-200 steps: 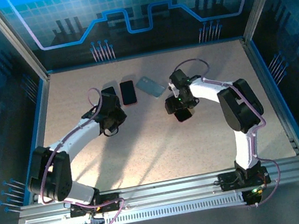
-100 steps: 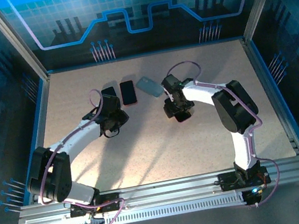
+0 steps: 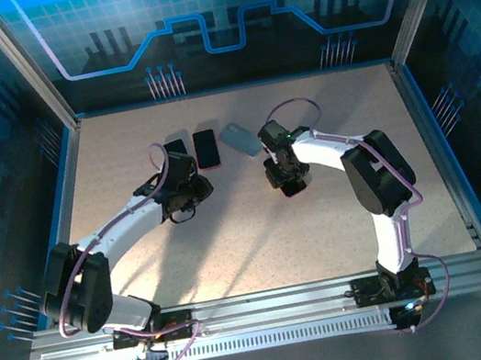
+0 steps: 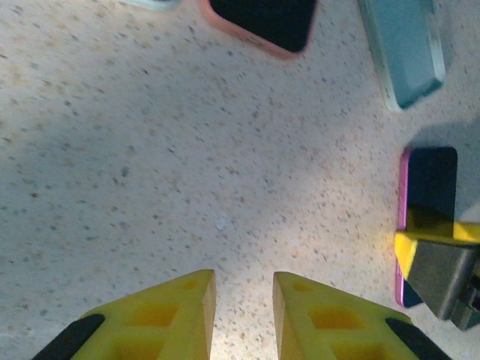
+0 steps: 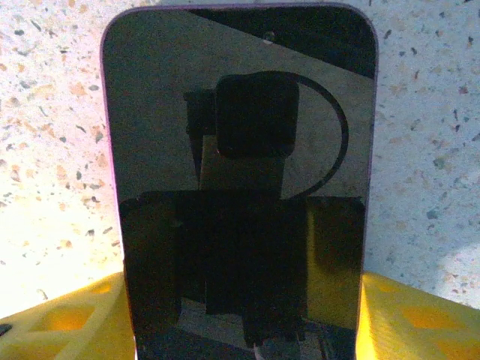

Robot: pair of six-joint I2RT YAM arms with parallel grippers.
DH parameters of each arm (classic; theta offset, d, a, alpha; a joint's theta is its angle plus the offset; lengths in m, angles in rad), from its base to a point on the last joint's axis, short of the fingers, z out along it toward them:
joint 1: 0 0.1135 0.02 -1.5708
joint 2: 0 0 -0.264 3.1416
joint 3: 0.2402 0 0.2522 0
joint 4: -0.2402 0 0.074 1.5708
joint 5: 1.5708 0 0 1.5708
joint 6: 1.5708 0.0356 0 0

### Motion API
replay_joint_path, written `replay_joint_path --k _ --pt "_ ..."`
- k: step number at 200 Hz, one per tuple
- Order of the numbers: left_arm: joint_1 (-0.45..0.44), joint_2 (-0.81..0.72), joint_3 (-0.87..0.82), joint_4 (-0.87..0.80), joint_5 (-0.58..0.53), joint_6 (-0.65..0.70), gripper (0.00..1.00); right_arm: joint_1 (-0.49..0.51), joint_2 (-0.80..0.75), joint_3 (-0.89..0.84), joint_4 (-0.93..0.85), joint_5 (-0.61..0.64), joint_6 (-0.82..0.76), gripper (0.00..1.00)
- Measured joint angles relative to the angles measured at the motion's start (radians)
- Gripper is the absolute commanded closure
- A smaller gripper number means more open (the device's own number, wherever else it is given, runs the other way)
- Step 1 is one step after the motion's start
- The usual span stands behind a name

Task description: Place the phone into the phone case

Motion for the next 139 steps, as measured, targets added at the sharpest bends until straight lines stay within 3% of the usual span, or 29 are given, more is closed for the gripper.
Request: replay_joint_path --k 68,139 --pt "-0.014 0.031 -0.027 0.144 0.124 0.006 0.58 0.009 -0.137 -0.078 -0.044 -0.134 -0.057 0.44" --pt "-0.042 0.186 -0.027 0.349 0.275 -0.021 0.49 0.051 -0.235 -0.125 -0.052 -0.255 -0.062 0.44"
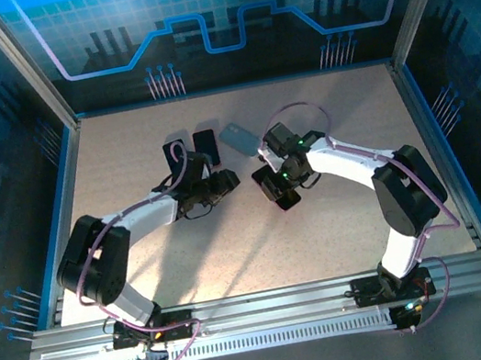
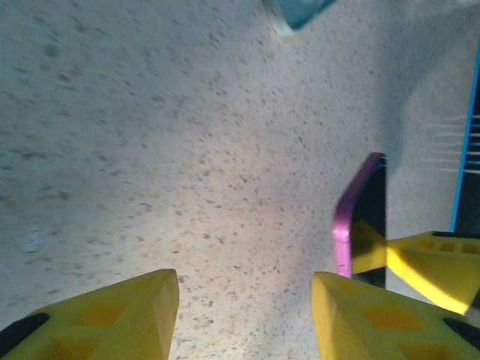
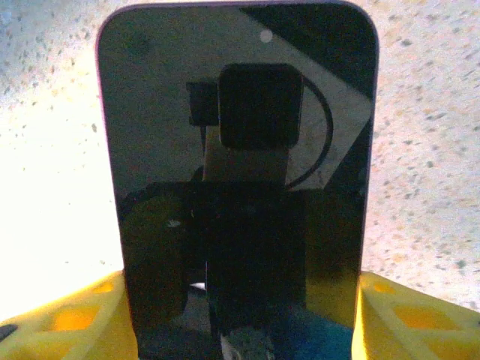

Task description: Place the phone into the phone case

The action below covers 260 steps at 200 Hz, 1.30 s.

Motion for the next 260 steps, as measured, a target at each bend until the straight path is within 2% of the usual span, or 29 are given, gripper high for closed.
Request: replay_joint_path --k 44,106,230,249,260 --pt "-0.046 0.058 0.015 0.093 0.055 -0.022 0.5 0.003 0.0 -0.005 0.002 -0.045 0.011 0.43" --pt "-0.061 0.108 0.014 0.237 0.087 -0.083 0.56 0.003 0.0 -0.005 0.002 -0.079 0.023 0.43" --pt "-0.083 0.151 0.015 0.291 0.1 -0.105 0.72 0.003 0.0 0.024 -0.003 -0.093 0.03 0.43" --pt "-0.084 0.151 0.015 0.296 0.103 -0.107 0.78 0.003 0.0 0.025 -0.007 -0.096 0.034 0.43" --pt "-0.084 0.151 0.015 0.304 0.107 -0.118 0.89 0.003 0.0 0.025 -0.01 -0.097 0.037 0.43"
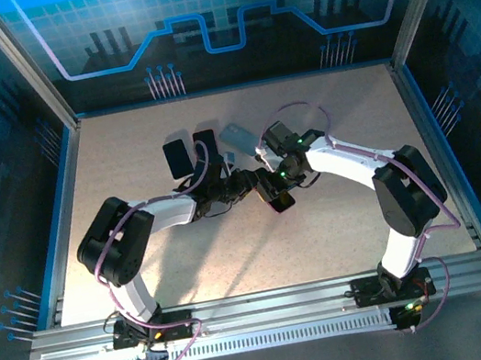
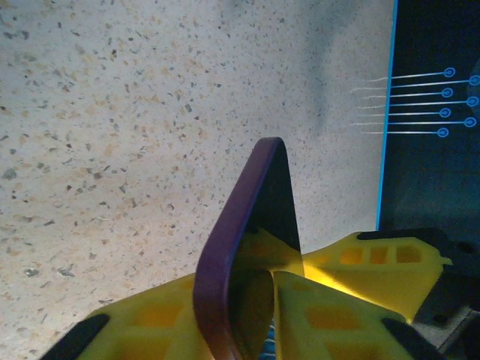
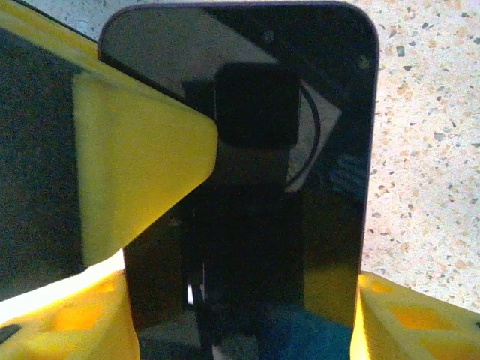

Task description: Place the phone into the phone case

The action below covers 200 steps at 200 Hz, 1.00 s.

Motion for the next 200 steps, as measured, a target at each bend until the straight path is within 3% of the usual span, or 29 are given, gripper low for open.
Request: replay_joint_path --k 9,38,55,72,98,124,156,200 --pt "0.0 0.0 0.001 0.013 0.01 -0.004 1.0 0.0 0.0 0.0 -0.003 0.0 0.006 0.43" --pt "-0.004 0.015 0.007 0.006 -0.005 -0.009 1.0 0.007 -0.026 0.002 0.003 -0.037 0.008 0.43" --pt "-0.004 0.019 0.005 0.006 -0.008 -0.011 1.0 0.005 -0.041 0.002 0.009 -0.041 0.013 0.27" --pt "-0.004 0.019 0.005 0.01 -0.01 -0.012 1.0 0.002 -0.045 0.0 0.021 -0.054 0.022 0.21" --pt "-0.004 0.018 0.005 0.017 -0.023 -0.013 1.0 -0.031 -0.076 -0.054 0.072 -0.12 0.05 0.2" --pt "-0.004 0.003 0.005 0.023 -0.057 -0.026 1.0 -0.125 -0.151 -0.172 0.169 -0.232 0.129 0.2" --pt "-0.004 -0.063 0.005 0.043 -0.14 -0.051 1.0 -0.244 -0.238 -0.328 0.343 -0.362 0.271 0.2" --pt "-0.004 -0.145 0.005 0.116 -0.254 -0.095 1.0 -0.323 -0.29 -0.478 0.565 -0.469 0.446 0.21"
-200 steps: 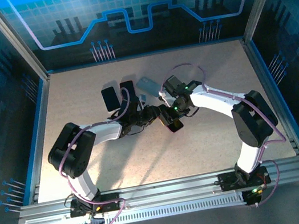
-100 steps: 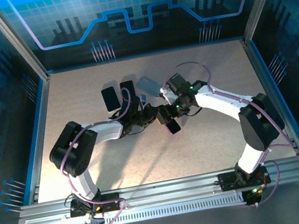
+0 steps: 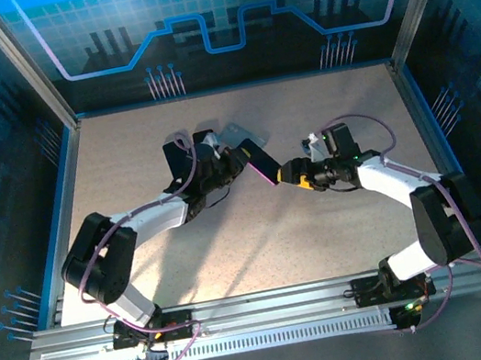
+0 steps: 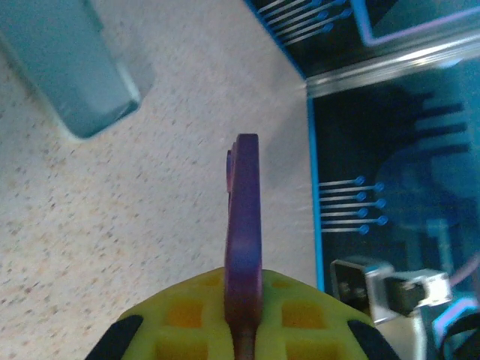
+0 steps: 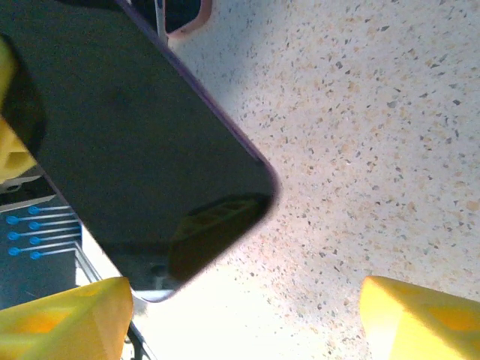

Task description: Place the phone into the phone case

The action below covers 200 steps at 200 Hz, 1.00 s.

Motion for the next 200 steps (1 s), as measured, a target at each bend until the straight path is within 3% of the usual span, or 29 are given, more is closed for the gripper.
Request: replay_joint_path --k 72,123,179,200 --pt "-0.043 -0.002 -0.002 0.128 -0.123 -0.082 1.0 -0.065 -0.04 -0.15 0.372 -0.035 0.264 0.26" --pt "-0.083 0.06 0.0 0.206 -0.137 -0.134 1.0 -0.065 -0.047 -0.194 0.557 -0.029 0.375 0.34" --pt "-0.101 0.092 0.0 0.276 -0.14 -0.181 1.0 -0.064 -0.043 -0.202 0.644 -0.016 0.447 0.56" --pt "-0.103 0.1 0.0 0.313 -0.15 -0.184 1.0 -0.063 -0.016 -0.208 0.719 -0.016 0.486 0.58"
